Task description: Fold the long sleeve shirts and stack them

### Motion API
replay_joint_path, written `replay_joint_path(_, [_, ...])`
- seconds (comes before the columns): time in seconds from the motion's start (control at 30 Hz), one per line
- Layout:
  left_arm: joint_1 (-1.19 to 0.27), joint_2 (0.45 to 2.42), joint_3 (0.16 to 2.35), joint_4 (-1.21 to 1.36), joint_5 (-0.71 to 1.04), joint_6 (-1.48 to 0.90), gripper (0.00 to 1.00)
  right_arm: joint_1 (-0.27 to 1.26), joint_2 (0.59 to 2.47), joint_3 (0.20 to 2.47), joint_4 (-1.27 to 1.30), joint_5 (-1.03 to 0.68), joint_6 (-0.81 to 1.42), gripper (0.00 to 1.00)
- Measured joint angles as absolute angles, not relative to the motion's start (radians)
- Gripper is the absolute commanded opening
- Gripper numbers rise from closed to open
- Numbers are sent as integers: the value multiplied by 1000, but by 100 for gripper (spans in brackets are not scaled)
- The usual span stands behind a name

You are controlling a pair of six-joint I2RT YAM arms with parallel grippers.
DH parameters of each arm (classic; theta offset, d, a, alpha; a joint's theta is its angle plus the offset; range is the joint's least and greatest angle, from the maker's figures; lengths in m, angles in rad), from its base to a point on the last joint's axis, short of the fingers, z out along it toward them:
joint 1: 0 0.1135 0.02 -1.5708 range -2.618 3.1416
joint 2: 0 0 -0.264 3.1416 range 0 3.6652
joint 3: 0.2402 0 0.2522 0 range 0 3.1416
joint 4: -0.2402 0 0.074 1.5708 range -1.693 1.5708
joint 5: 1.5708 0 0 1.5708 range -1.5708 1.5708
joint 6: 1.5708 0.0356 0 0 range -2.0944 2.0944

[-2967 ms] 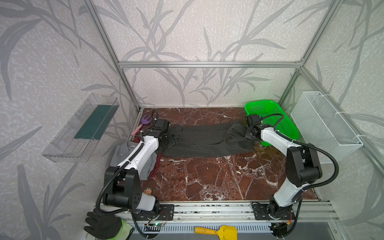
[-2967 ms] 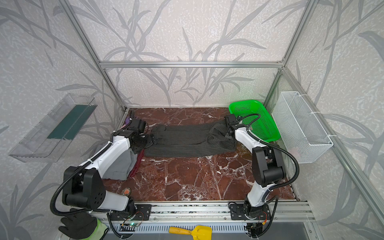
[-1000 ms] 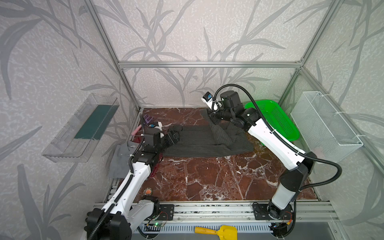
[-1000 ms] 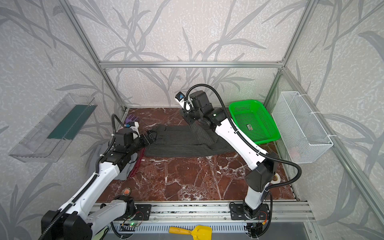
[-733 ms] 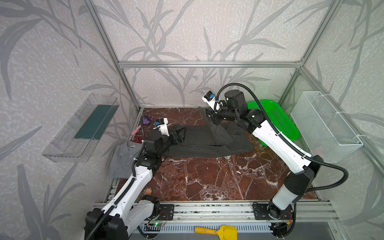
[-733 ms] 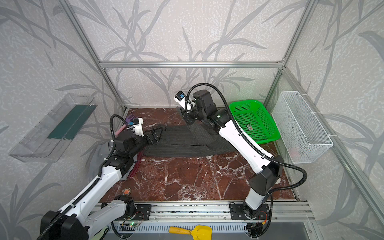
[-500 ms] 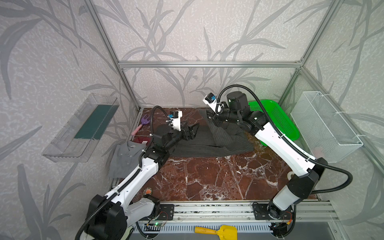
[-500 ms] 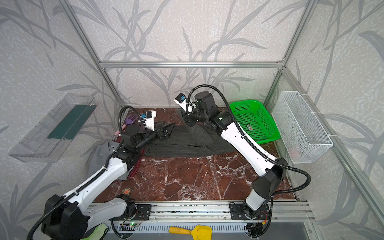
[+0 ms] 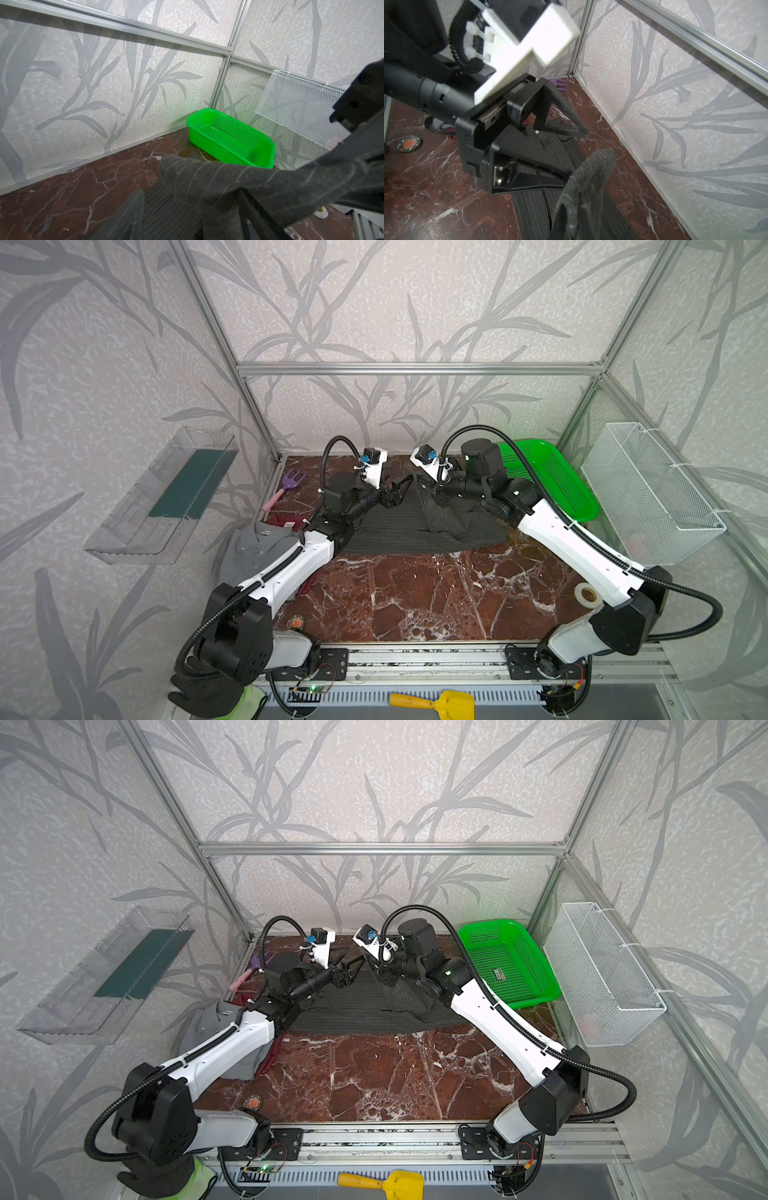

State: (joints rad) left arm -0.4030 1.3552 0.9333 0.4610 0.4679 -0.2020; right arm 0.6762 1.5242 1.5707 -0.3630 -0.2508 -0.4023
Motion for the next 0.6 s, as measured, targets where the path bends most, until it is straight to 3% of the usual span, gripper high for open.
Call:
replay_joint_path(0.13, [-403, 1376, 934, 477, 527, -210, 55, 669, 1517, 1555, -342, -274, -415, 0])
replay_joint_path(0.17, [-403, 1385, 935, 478, 543, -211, 59, 667, 1517, 1554, -340, -276, -416, 0])
replay_joint_path(0.23, [-402, 1398, 936, 476, 566, -218, 78, 664, 1517, 1552, -340, -274, -417, 0])
replay_joint_path(0.3, [-402, 1399, 933, 474, 587, -226, 86, 660, 1517, 1552, -339, -262, -417, 0])
replay_joint_path(0.6, [-442, 1283, 869, 438, 601, -166, 91, 657, 1517, 1552, -336, -182, -411, 0])
